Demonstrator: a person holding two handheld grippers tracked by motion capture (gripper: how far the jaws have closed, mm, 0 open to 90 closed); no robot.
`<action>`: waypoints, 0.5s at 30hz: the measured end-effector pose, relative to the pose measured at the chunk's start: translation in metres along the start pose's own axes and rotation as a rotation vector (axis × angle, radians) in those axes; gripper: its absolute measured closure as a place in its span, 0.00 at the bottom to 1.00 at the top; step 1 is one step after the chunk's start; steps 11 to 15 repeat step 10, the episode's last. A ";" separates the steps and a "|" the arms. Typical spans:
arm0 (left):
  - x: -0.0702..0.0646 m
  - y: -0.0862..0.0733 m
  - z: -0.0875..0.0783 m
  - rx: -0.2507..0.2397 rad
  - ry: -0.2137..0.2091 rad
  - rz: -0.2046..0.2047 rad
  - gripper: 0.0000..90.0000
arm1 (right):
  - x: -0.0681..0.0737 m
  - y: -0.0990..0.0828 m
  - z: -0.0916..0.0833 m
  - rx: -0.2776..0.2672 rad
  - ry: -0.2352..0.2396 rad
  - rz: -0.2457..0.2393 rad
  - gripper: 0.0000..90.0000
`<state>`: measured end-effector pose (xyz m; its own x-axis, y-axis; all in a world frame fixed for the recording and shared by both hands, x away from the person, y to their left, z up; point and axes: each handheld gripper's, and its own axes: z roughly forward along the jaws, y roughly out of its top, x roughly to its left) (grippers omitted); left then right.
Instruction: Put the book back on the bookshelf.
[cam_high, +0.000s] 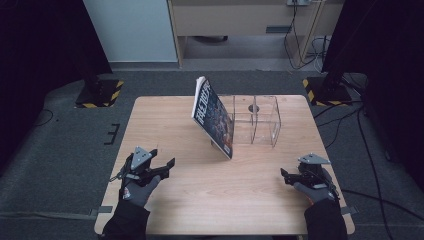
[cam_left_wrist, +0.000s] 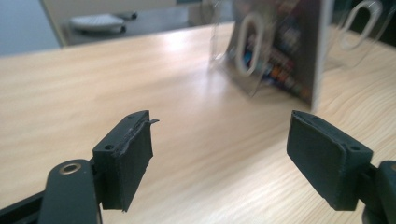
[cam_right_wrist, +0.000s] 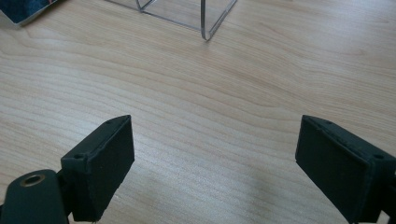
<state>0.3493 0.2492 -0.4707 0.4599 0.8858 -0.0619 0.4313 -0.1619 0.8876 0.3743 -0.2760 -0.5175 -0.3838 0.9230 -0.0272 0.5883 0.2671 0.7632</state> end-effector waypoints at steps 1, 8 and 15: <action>0.003 -0.004 0.001 0.023 0.006 -0.012 0.24 | 0.000 0.000 0.000 0.002 0.000 0.002 0.13; 0.017 -0.021 0.006 0.124 0.040 0.005 0.21 | -0.004 -0.003 0.000 0.013 -0.006 0.017 0.13; 0.020 -0.025 0.006 0.151 0.051 0.050 0.21 | -0.005 -0.003 0.001 0.016 -0.007 0.016 0.13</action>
